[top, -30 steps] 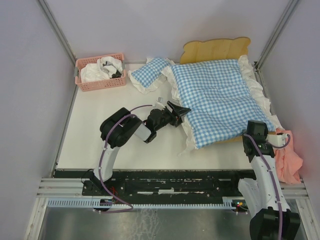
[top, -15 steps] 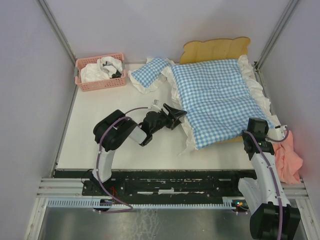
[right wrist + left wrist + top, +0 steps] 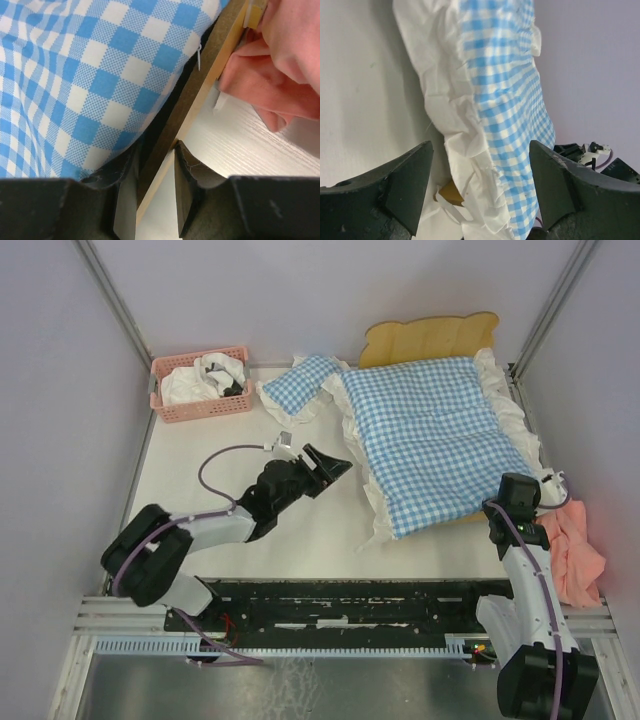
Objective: Set up the pet bed
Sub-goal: Adjust the mattress on the bed frame.
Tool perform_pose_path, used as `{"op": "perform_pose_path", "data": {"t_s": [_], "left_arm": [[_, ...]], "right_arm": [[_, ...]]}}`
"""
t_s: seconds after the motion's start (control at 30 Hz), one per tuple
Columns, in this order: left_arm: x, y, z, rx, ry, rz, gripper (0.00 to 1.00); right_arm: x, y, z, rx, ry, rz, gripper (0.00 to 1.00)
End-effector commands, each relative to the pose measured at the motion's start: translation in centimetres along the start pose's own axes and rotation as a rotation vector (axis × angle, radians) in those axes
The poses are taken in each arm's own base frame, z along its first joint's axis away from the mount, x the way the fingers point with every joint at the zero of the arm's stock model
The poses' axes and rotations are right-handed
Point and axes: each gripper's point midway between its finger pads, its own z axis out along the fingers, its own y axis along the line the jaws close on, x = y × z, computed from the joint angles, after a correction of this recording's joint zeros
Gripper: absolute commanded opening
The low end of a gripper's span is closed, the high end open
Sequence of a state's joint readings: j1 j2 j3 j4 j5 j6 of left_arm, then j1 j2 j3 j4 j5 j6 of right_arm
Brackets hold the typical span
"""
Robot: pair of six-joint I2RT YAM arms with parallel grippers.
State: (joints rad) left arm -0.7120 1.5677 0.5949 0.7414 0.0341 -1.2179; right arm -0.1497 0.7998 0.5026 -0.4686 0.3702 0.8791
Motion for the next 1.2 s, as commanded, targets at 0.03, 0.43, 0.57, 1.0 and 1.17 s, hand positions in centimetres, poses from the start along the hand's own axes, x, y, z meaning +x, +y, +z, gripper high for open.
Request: {"op": "perform_pose_path", "data": {"t_s": [0.03,0.43,0.57,1.0,1.17], "left_arm": [[-6.5,-5.4,-2.6,-0.016,-0.211,0.351,0.84],[-15.4,-7.8,-3.0,-0.085,-0.287,0.601,0.77],[-17.9,-7.8,-2.3,-0.089,-0.256,0.692,0.77],[-25.2,-8.2,1.1,-0.057,-0.233,0.912,0.80],[-27.7,-7.7,4.5,-0.033,-0.166,0.950,0.80]], "right_arm": [[3.4,0.9,-0.7,-0.137,0.156,-0.226,0.02],[4.5,2.7,-3.1,-0.298,0.240,-0.318,0.03],[3.9,3.4,-4.5,-0.356,0.224,-0.329,0.03],[3.4,5.2,-5.2,-0.416,0.245,-0.355,0.03],[3.1,5.4,-5.7,-0.423,0.270,-0.407,0.02]]}}
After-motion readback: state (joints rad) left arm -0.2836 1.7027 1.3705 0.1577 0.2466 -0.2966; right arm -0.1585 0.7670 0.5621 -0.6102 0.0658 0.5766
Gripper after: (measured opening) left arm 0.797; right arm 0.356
